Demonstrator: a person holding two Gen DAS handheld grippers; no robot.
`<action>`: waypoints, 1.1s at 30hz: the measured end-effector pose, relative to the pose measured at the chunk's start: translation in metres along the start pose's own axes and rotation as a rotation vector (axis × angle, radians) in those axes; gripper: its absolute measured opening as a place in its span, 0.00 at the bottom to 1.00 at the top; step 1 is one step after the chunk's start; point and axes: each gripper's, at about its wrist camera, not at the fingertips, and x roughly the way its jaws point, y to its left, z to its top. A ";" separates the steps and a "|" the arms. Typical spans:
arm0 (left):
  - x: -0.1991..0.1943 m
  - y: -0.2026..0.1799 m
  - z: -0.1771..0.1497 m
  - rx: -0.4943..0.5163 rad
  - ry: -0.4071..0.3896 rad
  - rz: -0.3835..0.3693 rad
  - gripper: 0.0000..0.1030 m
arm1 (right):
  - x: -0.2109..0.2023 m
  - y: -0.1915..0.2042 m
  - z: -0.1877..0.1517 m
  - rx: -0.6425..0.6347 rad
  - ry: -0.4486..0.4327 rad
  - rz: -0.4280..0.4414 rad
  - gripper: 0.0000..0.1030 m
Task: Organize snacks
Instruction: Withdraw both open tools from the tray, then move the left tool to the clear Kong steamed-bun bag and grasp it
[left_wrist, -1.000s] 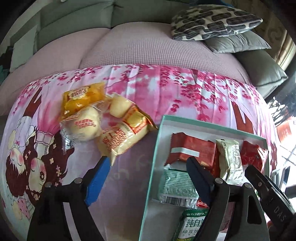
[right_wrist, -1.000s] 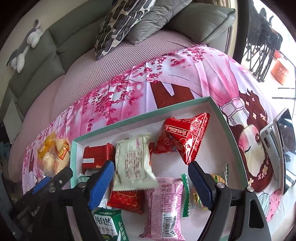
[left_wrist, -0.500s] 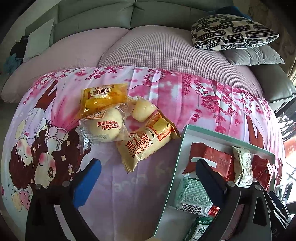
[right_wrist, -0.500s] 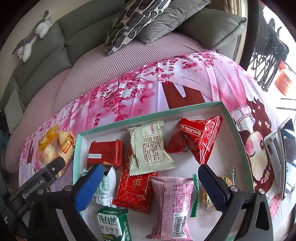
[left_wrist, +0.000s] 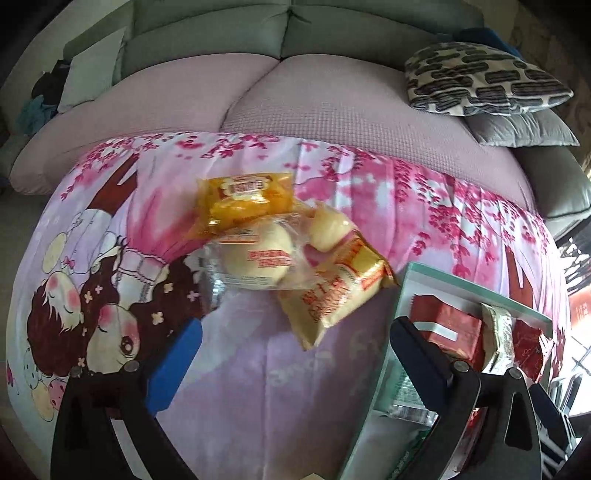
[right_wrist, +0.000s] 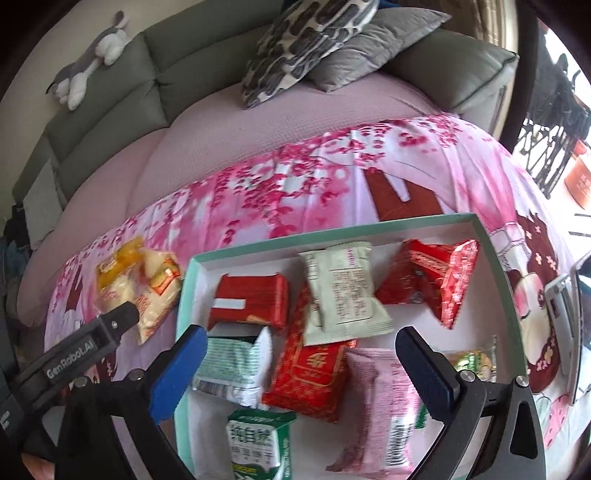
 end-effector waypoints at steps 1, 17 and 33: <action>0.000 0.005 0.001 -0.010 0.000 0.006 0.98 | 0.001 0.005 -0.002 -0.013 0.004 0.008 1.00; 0.007 0.092 0.012 -0.100 0.017 0.096 0.98 | 0.021 0.068 -0.021 -0.167 0.053 0.056 1.00; 0.018 0.152 0.031 -0.250 0.027 0.033 0.98 | 0.037 0.105 0.010 -0.192 0.043 0.048 1.00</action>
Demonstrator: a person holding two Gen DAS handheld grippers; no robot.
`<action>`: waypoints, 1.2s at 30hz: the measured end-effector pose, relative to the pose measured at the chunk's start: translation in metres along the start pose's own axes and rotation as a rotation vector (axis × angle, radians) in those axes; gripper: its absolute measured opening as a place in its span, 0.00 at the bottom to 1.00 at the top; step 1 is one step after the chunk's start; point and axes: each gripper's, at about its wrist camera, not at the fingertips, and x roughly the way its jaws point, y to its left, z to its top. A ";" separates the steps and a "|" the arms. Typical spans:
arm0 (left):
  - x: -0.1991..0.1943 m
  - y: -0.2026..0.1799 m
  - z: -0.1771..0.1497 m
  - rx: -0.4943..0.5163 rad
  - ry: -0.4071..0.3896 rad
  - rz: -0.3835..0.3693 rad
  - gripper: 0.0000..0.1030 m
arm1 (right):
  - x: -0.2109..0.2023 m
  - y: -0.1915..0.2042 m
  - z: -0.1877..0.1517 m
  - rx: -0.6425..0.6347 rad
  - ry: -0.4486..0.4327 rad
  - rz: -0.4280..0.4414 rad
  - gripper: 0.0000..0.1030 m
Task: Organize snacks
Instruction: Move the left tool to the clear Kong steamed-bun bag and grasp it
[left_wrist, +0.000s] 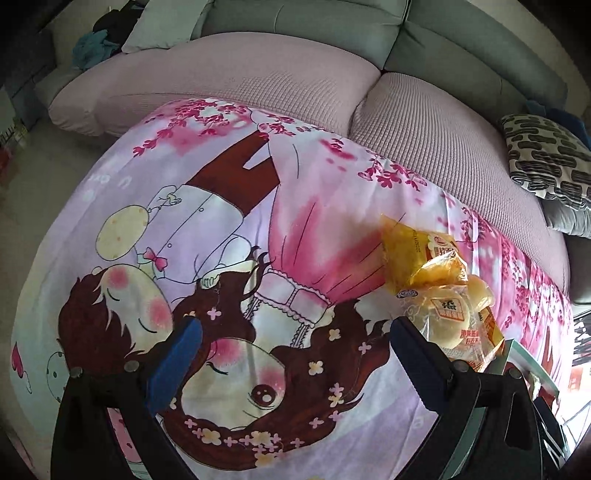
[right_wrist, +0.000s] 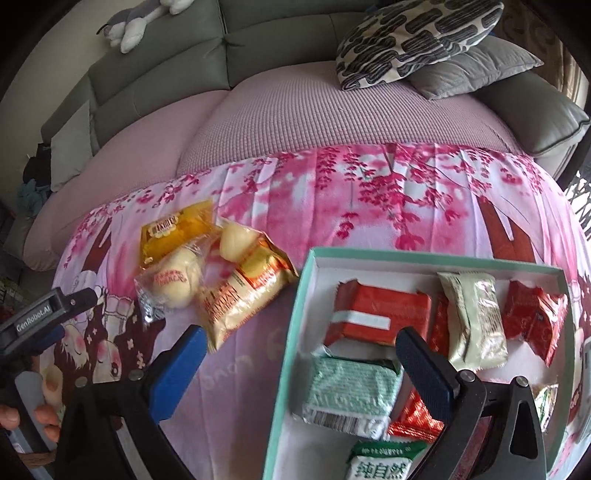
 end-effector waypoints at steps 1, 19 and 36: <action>0.001 -0.001 0.002 -0.004 0.002 -0.011 0.98 | 0.002 0.002 0.004 -0.003 0.000 -0.002 1.00; 0.052 -0.095 0.015 0.103 0.184 -0.204 0.98 | 0.037 -0.004 0.043 -0.011 0.023 -0.046 1.00; 0.073 -0.070 0.002 0.042 0.181 -0.131 0.98 | 0.046 -0.013 0.039 0.005 0.051 -0.080 1.00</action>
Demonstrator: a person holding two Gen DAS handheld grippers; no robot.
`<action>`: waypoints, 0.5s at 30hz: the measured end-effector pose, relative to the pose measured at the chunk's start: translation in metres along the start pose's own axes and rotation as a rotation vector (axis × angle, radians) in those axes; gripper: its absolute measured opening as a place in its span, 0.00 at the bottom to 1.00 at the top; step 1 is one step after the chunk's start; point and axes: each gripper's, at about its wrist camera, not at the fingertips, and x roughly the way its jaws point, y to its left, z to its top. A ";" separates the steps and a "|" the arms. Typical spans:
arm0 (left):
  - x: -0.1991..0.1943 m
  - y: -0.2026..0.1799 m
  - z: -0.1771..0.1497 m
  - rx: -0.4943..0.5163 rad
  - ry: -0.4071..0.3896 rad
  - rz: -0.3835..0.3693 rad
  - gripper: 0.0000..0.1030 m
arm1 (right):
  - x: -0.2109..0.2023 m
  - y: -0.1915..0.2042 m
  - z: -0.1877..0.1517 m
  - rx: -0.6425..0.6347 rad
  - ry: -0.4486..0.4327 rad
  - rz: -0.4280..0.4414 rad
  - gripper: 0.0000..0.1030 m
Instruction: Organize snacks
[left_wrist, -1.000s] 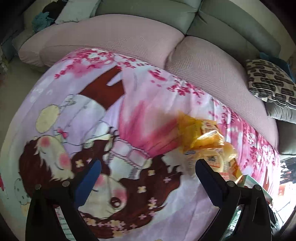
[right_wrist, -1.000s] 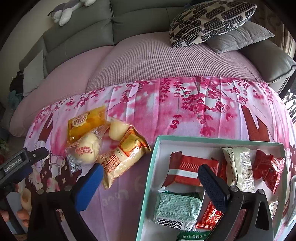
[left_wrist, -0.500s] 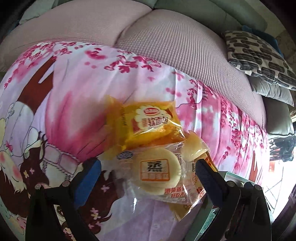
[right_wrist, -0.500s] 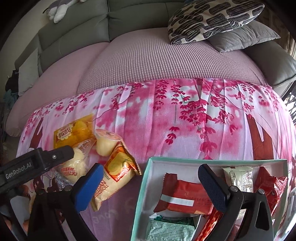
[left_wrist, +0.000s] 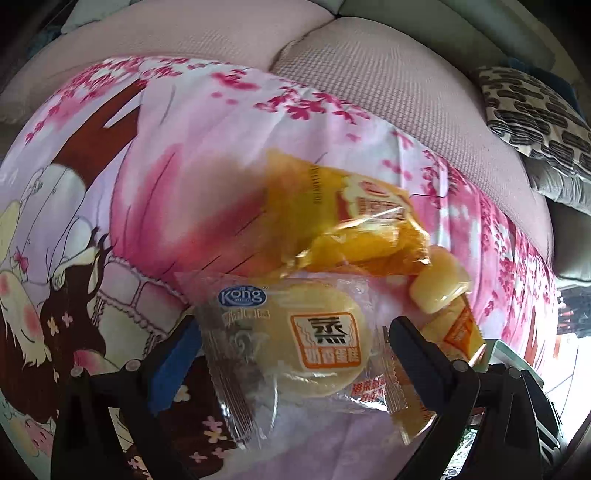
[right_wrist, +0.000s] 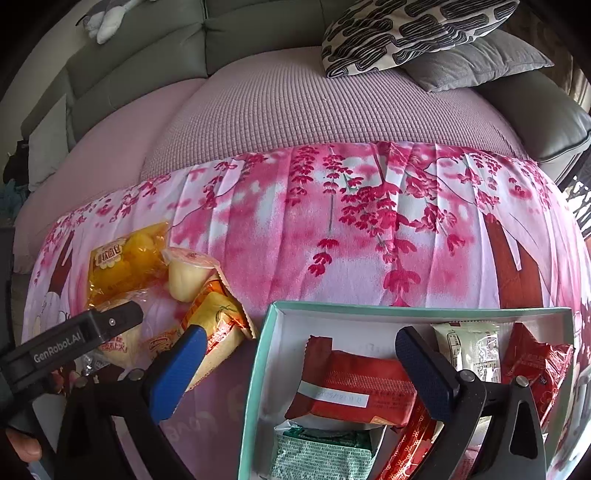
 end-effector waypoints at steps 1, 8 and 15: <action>0.000 0.005 -0.002 -0.008 -0.005 0.000 0.98 | 0.000 0.001 -0.001 -0.004 0.001 -0.002 1.00; -0.009 0.033 -0.003 -0.029 -0.030 -0.010 0.98 | -0.001 0.010 -0.002 -0.031 0.001 -0.009 1.00; -0.015 0.052 -0.002 -0.031 -0.033 -0.001 0.98 | -0.003 0.018 -0.003 -0.037 0.003 0.013 1.00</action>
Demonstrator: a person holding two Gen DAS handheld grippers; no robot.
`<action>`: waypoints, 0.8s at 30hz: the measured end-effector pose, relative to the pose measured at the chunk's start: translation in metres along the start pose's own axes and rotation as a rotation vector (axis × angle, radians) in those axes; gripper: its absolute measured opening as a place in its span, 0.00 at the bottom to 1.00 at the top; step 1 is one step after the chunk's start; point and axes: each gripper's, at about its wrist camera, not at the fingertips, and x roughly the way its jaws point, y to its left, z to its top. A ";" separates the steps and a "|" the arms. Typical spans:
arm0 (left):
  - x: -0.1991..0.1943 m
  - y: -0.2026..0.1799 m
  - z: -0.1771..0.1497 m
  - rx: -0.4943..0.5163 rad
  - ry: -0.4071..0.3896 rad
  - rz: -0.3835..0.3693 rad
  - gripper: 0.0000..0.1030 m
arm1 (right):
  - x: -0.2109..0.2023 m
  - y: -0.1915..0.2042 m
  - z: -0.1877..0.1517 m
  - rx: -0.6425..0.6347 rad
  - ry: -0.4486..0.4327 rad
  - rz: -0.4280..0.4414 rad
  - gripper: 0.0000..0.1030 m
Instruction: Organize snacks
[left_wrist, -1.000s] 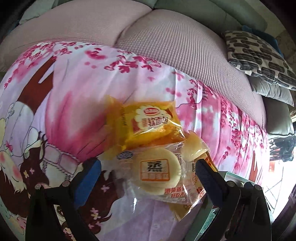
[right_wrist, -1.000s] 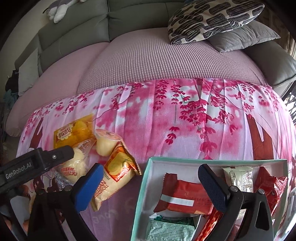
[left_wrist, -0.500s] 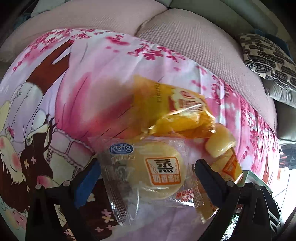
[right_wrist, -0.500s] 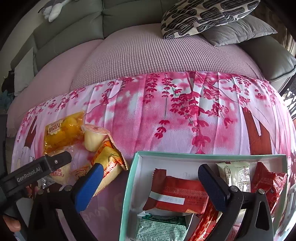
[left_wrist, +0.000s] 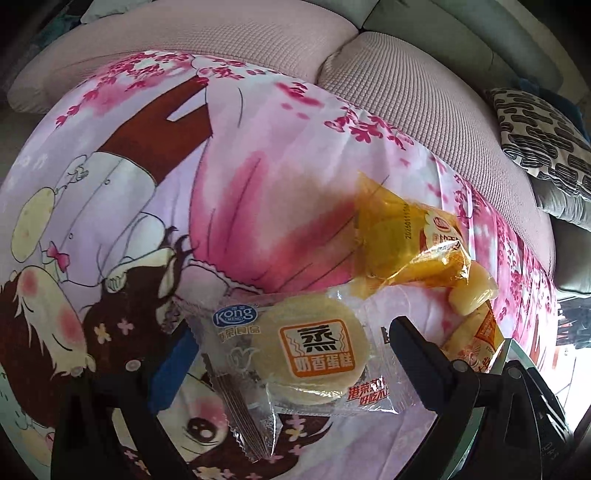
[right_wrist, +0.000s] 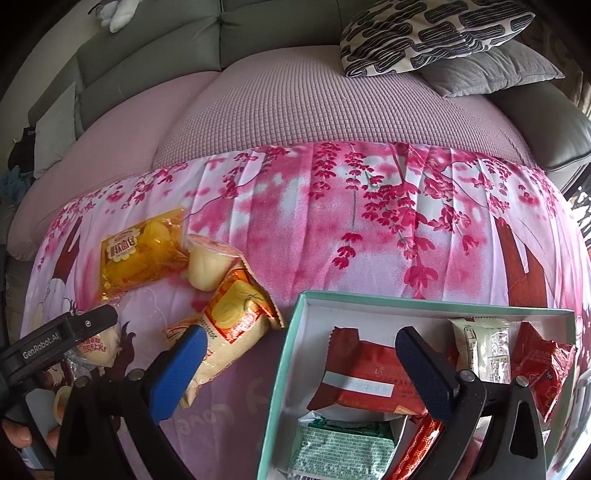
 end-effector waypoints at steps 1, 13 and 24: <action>-0.001 0.002 0.001 -0.002 -0.003 -0.003 0.98 | -0.001 0.001 0.000 -0.001 -0.002 0.006 1.00; -0.019 0.012 0.003 -0.023 -0.052 -0.024 0.98 | -0.012 0.018 0.008 0.059 0.017 0.157 0.76; -0.003 -0.004 0.001 0.020 -0.007 -0.050 0.98 | 0.005 0.034 0.008 0.085 0.114 0.175 0.61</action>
